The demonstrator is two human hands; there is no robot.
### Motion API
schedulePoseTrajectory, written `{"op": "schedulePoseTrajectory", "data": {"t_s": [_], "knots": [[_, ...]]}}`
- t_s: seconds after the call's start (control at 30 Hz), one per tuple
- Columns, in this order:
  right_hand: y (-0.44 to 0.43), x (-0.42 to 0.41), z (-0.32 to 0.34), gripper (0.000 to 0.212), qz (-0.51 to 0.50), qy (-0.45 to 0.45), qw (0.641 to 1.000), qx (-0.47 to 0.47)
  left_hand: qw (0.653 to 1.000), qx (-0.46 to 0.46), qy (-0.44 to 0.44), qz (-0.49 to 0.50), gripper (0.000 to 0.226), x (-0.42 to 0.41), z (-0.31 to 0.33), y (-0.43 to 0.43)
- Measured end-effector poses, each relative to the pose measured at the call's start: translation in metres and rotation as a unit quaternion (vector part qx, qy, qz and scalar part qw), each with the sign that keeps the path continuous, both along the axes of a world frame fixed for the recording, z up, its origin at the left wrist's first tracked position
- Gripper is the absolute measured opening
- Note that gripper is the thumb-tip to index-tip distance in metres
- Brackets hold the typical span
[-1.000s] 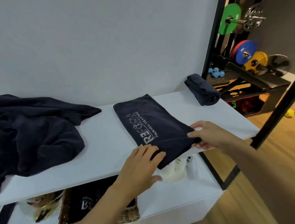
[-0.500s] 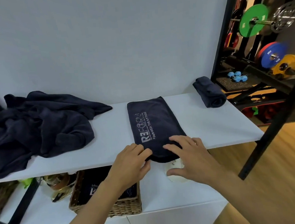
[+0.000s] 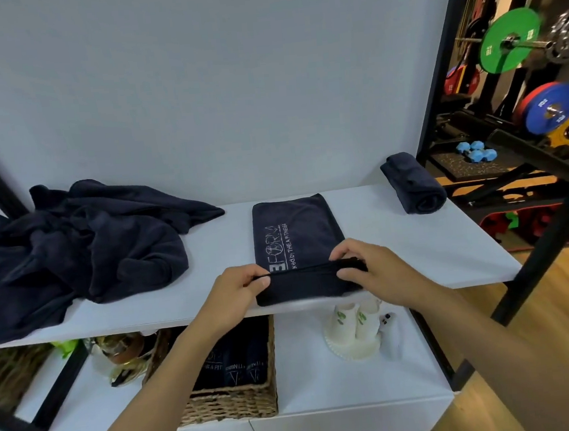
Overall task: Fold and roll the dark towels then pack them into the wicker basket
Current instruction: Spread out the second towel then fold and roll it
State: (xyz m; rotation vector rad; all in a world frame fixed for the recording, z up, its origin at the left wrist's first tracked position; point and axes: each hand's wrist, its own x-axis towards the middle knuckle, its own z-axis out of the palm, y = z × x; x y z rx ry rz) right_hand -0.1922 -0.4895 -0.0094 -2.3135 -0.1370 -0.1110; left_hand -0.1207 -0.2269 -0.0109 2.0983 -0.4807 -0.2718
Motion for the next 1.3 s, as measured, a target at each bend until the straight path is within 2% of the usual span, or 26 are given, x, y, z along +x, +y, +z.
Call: {"op": "schedulePoseTrajectory", "data": {"t_s": [0.1,0.17,0.23,0.3,0.37,0.4,0.47,0.5,0.53,0.6,0.63,0.67,0.73,0.8,0.9,0.97,1.03,1.07,1.13,1.2,1.3], "knots": [[-0.001,0.014,-0.004,0.024,-0.016,0.014,1.000,-0.006,0.999,0.005,0.028,0.045,0.013,0.007,0.000,-0.006],[0.000,0.017,-0.008,0.026,-0.034,-0.054,0.993,-0.100,0.996,0.022,0.022,0.080,0.010,0.009,-0.001,-0.013],[0.000,0.016,-0.012,0.024,-0.022,-0.198,0.947,-0.251,0.994,0.042,0.003,0.101,0.009,0.010,-0.004,-0.019],[0.001,0.012,-0.019,0.019,0.034,-0.293,0.892,-0.344,0.992,0.062,-0.016,0.113,0.008,0.012,-0.006,-0.023],[0.000,0.008,-0.026,0.013,0.073,-0.301,0.879,-0.363,0.989,0.083,-0.033,0.120,0.007,0.014,-0.008,-0.026],[-0.001,0.006,-0.029,0.021,0.072,-0.280,0.887,-0.360,0.986,0.097,-0.052,0.122,0.008,0.015,-0.009,-0.026],[-0.002,0.007,-0.031,0.036,0.062,-0.245,0.893,-0.371,0.979,0.118,-0.124,0.110,0.010,0.012,-0.012,-0.024],[-0.003,0.008,-0.032,0.036,0.059,-0.238,0.893,-0.377,0.970,0.122,-0.191,0.089,0.011,0.011,-0.015,-0.022],[-0.002,0.009,-0.032,0.034,0.056,-0.229,0.897,-0.375,0.952,0.131,-0.272,0.051,0.014,0.011,-0.019,-0.019],[-0.001,0.011,-0.030,0.031,0.051,-0.208,0.908,-0.360,0.892,0.159,-0.422,-0.039,0.013,0.012,-0.027,-0.012],[0.000,0.012,-0.029,0.029,0.049,-0.194,0.915,-0.351,0.868,0.170,-0.461,-0.072,0.009,0.013,-0.030,-0.008],[0.000,0.012,-0.028,0.027,0.047,-0.179,0.922,-0.340,0.855,0.190,-0.473,-0.091,0.016,0.012,-0.031,-0.006],[0.001,0.015,-0.025,0.023,0.043,-0.157,0.935,-0.316,0.842,0.235,-0.472,-0.116,0.034,0.013,-0.033,-0.002],[0.003,0.019,-0.018,0.020,0.038,-0.122,0.953,-0.274,0.850,0.242,-0.453,-0.114,0.036,0.015,-0.030,-0.002],[0.002,0.028,-0.004,0.013,0.026,-0.026,0.986,-0.161,0.900,0.213,-0.370,-0.086,0.032,0.019,-0.015,-0.010],[0.000,0.036,0.003,0.013,0.008,0.036,0.996,-0.081,0.945,0.177,-0.267,-0.059,0.020,0.025,-0.005,-0.016],[0.000,0.043,0.008,0.018,-0.013,0.046,0.998,-0.051,0.974,0.142,-0.172,-0.044,0.011,0.033,0.004,-0.021],[0.000,0.046,0.009,0.021,-0.021,0.028,0.997,-0.071,0.979,0.135,-0.147,-0.040,0.010,0.037,0.006,-0.023],[0.003,0.046,0.007,0.018,-0.050,-0.056,0.981,-0.181,0.980,0.133,-0.144,-0.033,0.009,0.041,0.011,-0.026],[0.011,0.039,0.002,0.027,-0.086,-0.153,0.944,-0.279,0.973,0.129,-0.190,-0.026,0.009,0.039,0.011,-0.028],[0.026,0.027,-0.017,0.038,-0.147,-0.200,0.908,-0.339,0.950,0.144,-0.274,-0.046,0.027,0.031,0.004,-0.028]]}}
